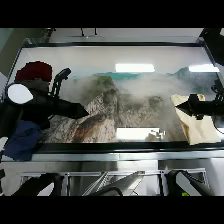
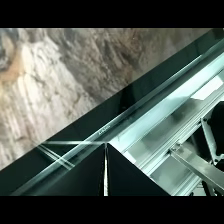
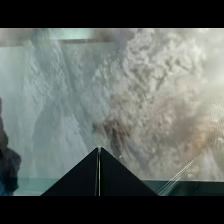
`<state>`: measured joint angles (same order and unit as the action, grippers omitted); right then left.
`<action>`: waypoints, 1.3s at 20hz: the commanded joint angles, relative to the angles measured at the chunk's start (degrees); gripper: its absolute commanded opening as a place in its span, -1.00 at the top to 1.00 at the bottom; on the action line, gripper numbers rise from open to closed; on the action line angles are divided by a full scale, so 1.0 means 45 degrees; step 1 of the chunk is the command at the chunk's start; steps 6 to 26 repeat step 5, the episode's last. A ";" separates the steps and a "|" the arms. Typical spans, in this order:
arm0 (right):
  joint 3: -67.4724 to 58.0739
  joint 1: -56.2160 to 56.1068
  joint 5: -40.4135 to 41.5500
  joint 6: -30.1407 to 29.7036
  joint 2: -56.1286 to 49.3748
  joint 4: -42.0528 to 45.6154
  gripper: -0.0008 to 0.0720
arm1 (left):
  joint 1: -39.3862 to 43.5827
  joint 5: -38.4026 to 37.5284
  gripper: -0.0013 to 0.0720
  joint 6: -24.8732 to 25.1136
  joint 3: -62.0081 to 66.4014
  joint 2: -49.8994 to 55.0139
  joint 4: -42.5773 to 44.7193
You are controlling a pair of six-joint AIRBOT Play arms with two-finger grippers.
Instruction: Fold the shirts.
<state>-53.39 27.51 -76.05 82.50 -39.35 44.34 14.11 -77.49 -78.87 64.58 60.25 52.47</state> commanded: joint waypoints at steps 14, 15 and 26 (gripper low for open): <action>0.0019 -0.0053 -0.0019 0.0010 0.0010 -0.0005 0.92 | -0.0019 0.0593 0.92 -0.0053 -0.1953 -0.1622 0.0034; 0.0019 -0.0053 -0.0019 0.0010 0.0010 -0.0005 0.92 | -0.0019 0.0593 0.92 -0.0053 -0.1953 -0.1622 0.0034; 0.0019 -0.0053 -0.0019 0.0010 0.0010 -0.0005 0.92 | -0.0019 0.0593 0.92 -0.0053 -0.1953 -0.1622 0.0034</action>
